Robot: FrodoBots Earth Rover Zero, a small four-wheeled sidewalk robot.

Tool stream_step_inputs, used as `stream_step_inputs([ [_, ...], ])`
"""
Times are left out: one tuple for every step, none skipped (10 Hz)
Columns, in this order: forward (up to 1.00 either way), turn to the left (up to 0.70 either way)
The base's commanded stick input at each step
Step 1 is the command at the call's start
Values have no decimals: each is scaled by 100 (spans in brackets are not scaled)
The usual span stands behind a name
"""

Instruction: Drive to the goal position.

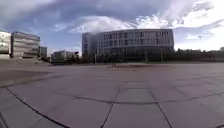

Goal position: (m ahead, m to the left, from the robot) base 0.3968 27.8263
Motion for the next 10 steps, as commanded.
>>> stream_step_inputs([
  [70, -13],
  [70, -9],
  [70, 0],
  [70, 0],
  [70, 0],
  [70, 0],
  [70, 0],
  [70, 0],
  [70, 0],
  [70, 0],
])
